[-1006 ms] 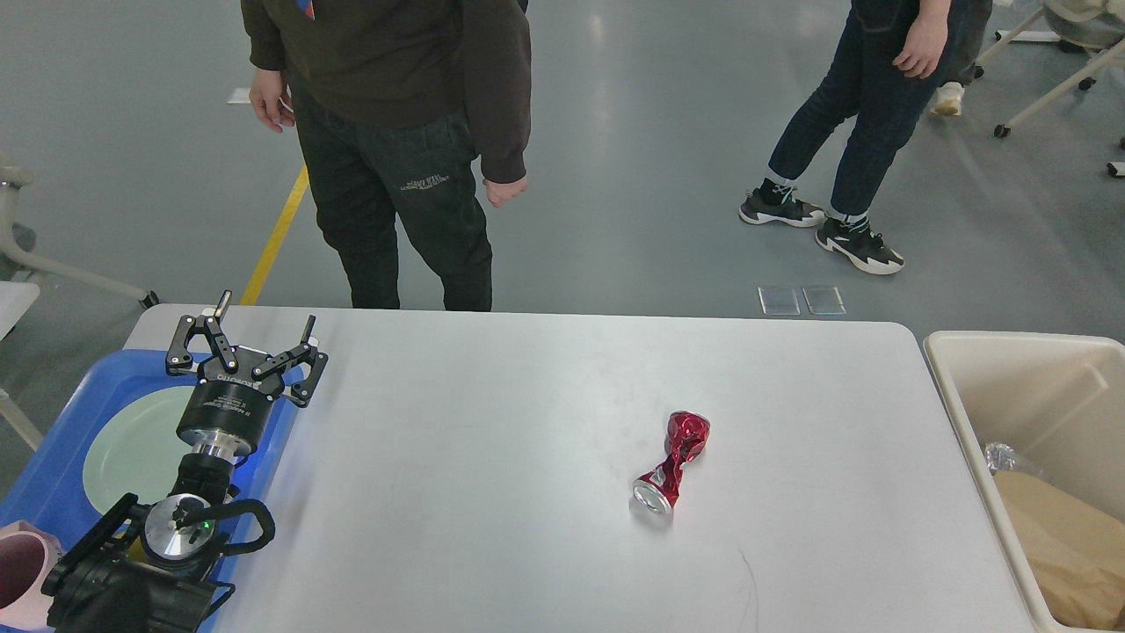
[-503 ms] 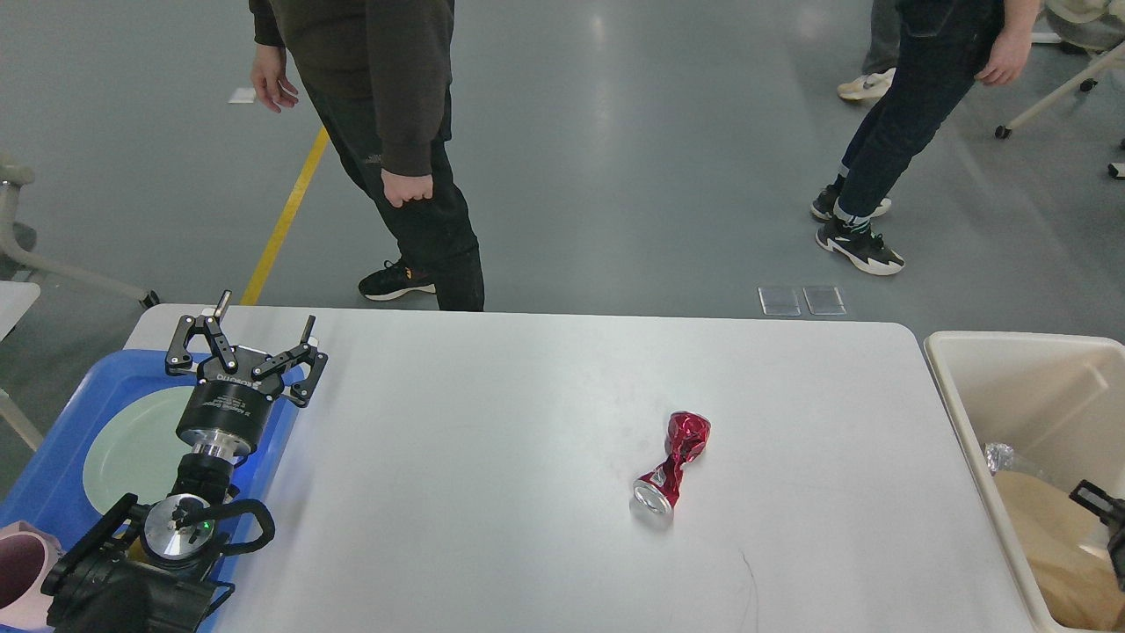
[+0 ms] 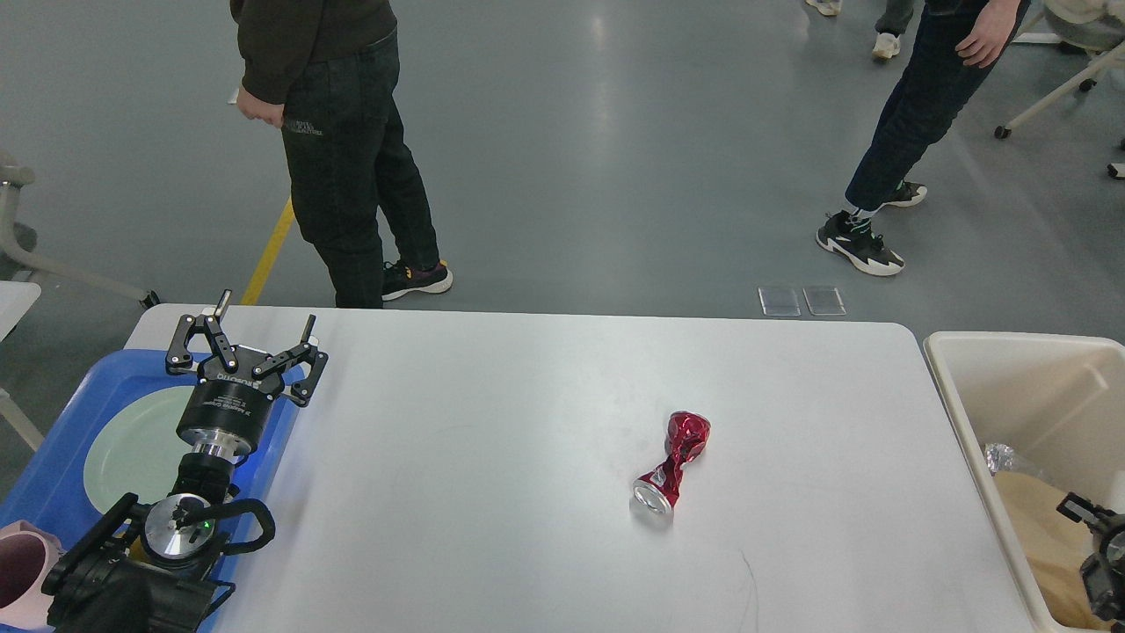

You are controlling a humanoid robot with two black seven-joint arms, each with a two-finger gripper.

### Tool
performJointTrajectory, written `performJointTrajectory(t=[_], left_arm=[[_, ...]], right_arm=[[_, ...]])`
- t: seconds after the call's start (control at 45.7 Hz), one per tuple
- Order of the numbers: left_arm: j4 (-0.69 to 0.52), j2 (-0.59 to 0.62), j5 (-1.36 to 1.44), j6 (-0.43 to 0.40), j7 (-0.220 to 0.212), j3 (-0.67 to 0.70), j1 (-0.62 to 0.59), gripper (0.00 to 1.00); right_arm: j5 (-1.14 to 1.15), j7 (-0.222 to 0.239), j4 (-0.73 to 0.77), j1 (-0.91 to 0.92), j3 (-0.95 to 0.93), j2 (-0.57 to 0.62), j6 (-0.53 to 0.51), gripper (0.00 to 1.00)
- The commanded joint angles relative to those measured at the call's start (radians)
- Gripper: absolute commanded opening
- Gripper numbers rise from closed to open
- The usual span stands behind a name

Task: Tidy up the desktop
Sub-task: 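Raise the right gripper out of the white bin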

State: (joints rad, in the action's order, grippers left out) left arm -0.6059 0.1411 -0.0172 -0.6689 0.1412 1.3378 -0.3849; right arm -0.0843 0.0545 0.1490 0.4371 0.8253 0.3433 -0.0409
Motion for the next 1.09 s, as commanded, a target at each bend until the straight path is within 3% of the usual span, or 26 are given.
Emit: performJointTrajectory(t=[0.0, 0.459, 0.591, 0.81, 1.072], left_arm=[[0.000, 0.000, 0.000, 0.000, 0.000, 0.000, 0.001, 0.96], [0.000, 0.000, 0.000, 0.000, 0.000, 0.001, 0.001, 0.96], [0.000, 0.000, 0.000, 0.000, 0.000, 0.000, 0.000, 0.96], [0.000, 0.000, 0.000, 0.000, 0.000, 0.001, 0.000, 0.96], [0.000, 0.000, 0.000, 0.000, -0.002, 0.000, 0.000, 0.96]], right_arm=[[0.000, -0.001, 0.000, -0.008, 0.003, -0.001, 0.033, 0.99], [0.004, -0.001, -0.005, -0.005, 0.003, 0.016, 0.027, 1.00], [0.021, 0.002, -0.069, 0.051, 0.012, 0.058, 0.021, 1.00], [0.142, 0.004, -0.325, 0.339, 0.147, 0.194, -0.108, 1.00], [0.255, 0.037, -0.682, 0.902, 0.354, 0.221, -0.431, 1.00]])
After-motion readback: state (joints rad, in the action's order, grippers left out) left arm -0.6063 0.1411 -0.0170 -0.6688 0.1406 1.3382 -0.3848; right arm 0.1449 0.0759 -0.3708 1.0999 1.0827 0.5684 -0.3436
